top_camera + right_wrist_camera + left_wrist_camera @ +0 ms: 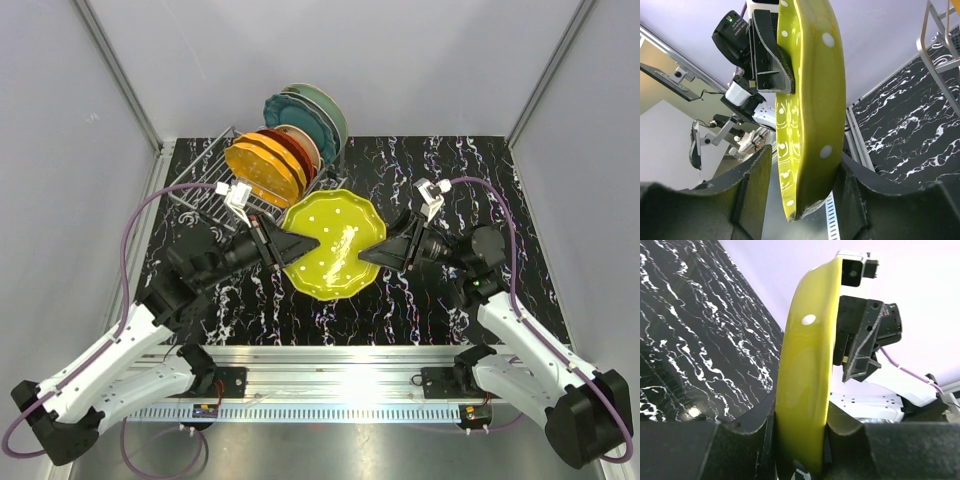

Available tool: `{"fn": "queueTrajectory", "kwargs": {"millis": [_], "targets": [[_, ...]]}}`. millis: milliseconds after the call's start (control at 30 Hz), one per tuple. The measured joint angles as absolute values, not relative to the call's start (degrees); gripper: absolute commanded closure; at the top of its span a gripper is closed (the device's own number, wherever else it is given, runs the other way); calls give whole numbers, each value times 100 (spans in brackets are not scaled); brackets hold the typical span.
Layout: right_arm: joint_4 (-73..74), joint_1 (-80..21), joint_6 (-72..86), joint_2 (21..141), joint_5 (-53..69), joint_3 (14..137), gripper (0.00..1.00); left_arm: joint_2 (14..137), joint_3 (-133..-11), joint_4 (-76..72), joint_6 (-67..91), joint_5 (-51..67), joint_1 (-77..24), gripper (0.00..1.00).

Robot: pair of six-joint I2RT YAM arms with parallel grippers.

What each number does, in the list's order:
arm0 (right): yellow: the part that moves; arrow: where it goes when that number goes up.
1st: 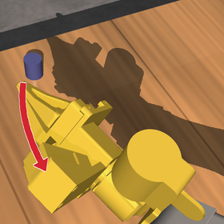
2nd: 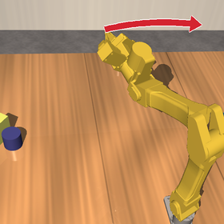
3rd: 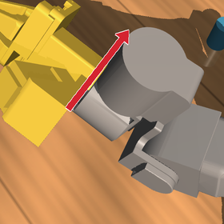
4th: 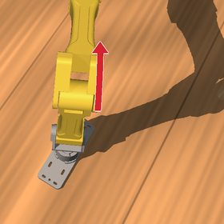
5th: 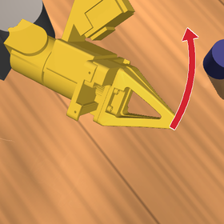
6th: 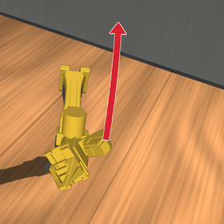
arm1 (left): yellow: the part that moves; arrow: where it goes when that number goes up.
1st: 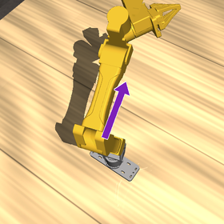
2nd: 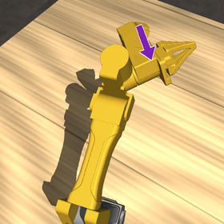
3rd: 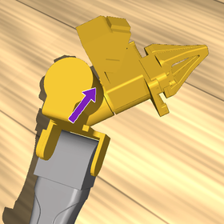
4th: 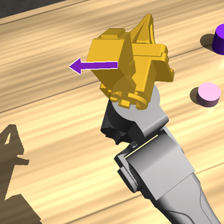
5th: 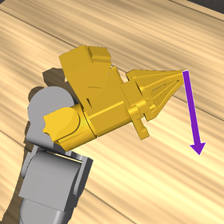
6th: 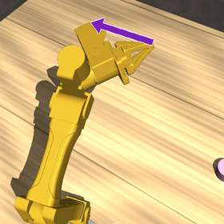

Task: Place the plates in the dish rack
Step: Pass the plate from the left arm to the right

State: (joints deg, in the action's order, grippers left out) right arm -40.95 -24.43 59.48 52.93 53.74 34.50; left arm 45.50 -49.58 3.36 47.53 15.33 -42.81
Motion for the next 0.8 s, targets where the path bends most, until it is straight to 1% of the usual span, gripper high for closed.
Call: {"fn": "queueTrajectory", "kwargs": {"millis": [133, 333, 400, 433, 500, 567, 633, 667, 700, 733, 767, 800], "targets": [[-4145, -2443, 6117, 5295, 5376, 3450, 47, 4556, -4958, 287, 4762, 1680, -4222, 98], [-4209, -2445, 6241, 5341, 5371, 3450, 42, 4768, -4980, 93, 4751, 1824, -4187, 98], [-4213, -2456, 6243, 5380, 5369, 3450, 46, 4860, -4982, 12, 4735, 1870, -4178, 98], [-4206, -2462, 6241, 5406, 5371, 3450, 52, 4899, -4984, -14, 4731, 1907, -4176, 98], [-4130, -2473, 6228, 5454, 5367, 3450, 60, 4960, -5015, -16, 4698, 1968, -4167, 98], [-3999, -2475, 6171, 5472, 5360, 3450, 70, 4971, -5039, 3, 4641, 1999, -4165, 98], [-3850, -2482, 6064, 5463, 5330, 3450, 75, 4967, -5070, 49, 4569, 2023, -4167, 94], [-3782, -2493, 6018, 5454, 5321, 3450, 81, 4967, -5076, 78, 4530, 2021, -4167, 88], [-3721, -2502, 5977, 5441, 5308, 3450, 83, 4967, -5078, 104, 4501, 2023, -4167, 72], [-3686, -2512, 5959, 5439, 5299, 3450, 87, 4967, -5078, 121, 4484, 2023, -4167, 59], [-3653, -2517, 5933, 5439, 5290, 3450, 95, 4965, -5078, 130, 4438, 2014, -4167, 51], [-3603, -2519, 5920, 5439, 5293, 3450, 100, 4963, -5089, 132, 4388, 1940, -4160, 47]]}}
